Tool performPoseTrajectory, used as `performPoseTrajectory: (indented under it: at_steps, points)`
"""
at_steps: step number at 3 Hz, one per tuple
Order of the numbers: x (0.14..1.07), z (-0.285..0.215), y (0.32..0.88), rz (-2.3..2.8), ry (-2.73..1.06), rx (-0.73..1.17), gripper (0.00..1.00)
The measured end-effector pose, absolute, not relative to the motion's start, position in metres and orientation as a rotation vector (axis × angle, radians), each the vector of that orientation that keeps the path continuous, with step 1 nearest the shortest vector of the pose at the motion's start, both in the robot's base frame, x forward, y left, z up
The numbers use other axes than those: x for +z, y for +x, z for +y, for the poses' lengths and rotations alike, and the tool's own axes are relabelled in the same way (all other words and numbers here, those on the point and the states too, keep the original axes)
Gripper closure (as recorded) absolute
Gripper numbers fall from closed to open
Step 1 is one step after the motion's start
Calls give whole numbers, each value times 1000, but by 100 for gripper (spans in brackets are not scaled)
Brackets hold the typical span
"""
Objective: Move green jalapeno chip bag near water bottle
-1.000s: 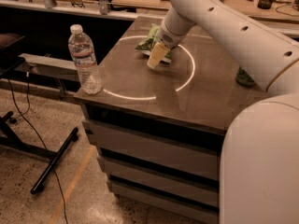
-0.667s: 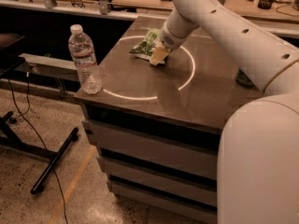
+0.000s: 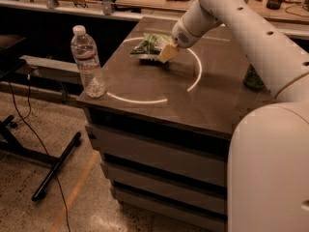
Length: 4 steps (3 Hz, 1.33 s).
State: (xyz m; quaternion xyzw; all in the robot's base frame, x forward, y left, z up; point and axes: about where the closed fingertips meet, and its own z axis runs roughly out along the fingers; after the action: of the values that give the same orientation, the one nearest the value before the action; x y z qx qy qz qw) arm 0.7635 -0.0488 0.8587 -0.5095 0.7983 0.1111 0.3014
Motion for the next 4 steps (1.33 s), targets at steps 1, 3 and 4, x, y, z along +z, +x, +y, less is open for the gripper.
performPoseTrajectory:
  at_steps: [1,3,4]
  points:
    - [881,-54,750,2038,-1386,351,100]
    - [937,-70,686,1812,-1481,340,100]
    - [939,-74,651,1728,-1526,316,100]
